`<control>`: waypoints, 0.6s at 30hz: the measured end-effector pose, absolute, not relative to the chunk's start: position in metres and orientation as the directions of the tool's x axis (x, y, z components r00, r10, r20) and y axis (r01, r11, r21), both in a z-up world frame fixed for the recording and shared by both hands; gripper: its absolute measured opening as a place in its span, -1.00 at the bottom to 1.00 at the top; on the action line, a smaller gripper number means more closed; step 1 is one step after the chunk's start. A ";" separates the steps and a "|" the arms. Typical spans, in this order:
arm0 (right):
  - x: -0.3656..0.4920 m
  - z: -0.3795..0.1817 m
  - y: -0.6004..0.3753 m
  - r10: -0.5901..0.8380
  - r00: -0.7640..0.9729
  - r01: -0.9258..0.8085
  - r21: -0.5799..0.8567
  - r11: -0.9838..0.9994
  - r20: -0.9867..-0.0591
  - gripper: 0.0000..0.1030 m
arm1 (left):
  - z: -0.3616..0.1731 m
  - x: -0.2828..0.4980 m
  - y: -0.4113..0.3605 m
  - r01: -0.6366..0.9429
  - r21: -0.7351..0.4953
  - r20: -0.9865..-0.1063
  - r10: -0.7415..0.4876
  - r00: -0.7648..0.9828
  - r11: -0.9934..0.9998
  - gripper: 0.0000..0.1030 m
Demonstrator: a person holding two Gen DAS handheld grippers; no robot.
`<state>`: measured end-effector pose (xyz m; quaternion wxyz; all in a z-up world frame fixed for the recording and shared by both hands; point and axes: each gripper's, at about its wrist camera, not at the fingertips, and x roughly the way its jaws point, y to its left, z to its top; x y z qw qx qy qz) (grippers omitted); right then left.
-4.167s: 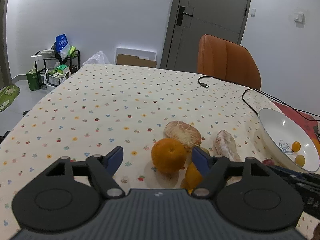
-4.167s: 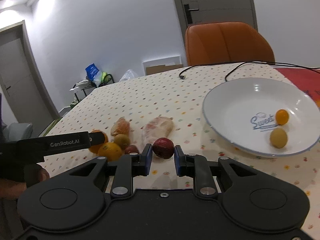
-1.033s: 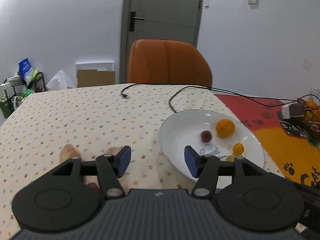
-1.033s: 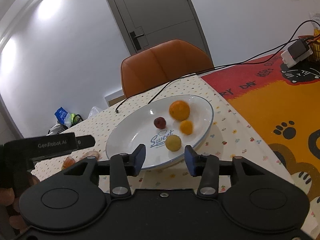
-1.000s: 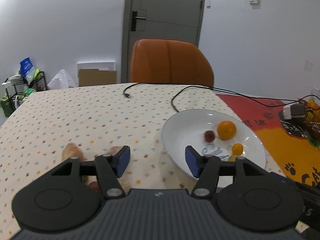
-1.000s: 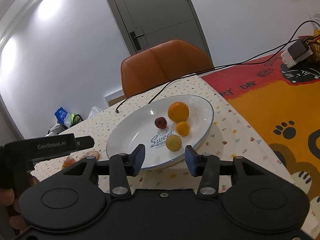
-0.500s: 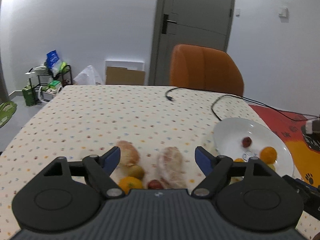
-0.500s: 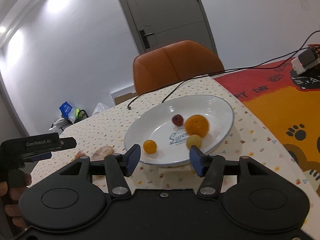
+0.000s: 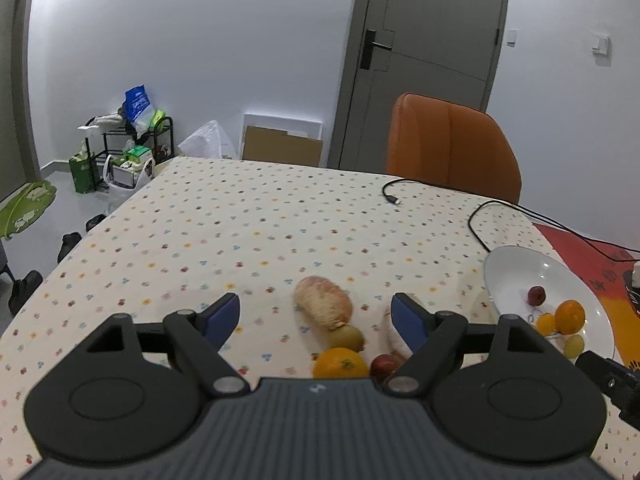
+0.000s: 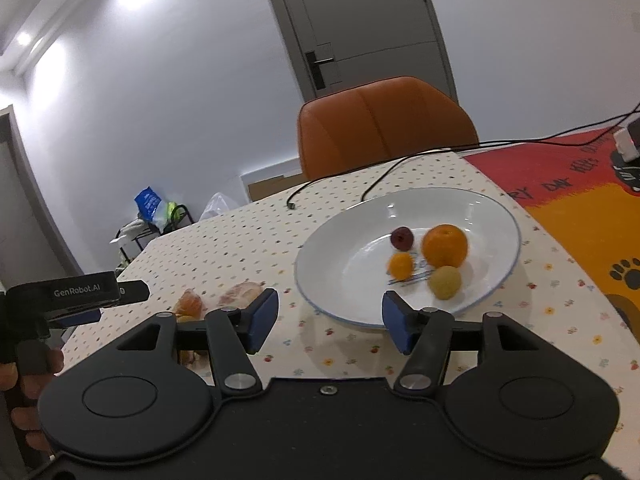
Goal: Organize fruits
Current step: 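Move both tools back to the remaining fruits beside the pomelo segments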
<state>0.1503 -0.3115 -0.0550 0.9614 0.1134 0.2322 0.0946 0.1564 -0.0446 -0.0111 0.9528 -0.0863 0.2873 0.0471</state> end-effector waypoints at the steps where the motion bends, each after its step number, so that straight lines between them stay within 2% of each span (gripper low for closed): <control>1: 0.151 -0.054 -0.309 0.240 0.873 -0.136 0.260 0.956 -0.425 0.13 | -0.012 0.156 -0.042 -0.143 -0.139 -0.557 0.042 0.829 0.980 0.58; 18: 0.164 -0.058 -0.268 0.301 0.839 -0.220 0.224 0.949 -0.454 0.14 | -0.028 0.152 -0.010 -0.177 -0.185 -0.583 0.037 0.812 0.967 0.58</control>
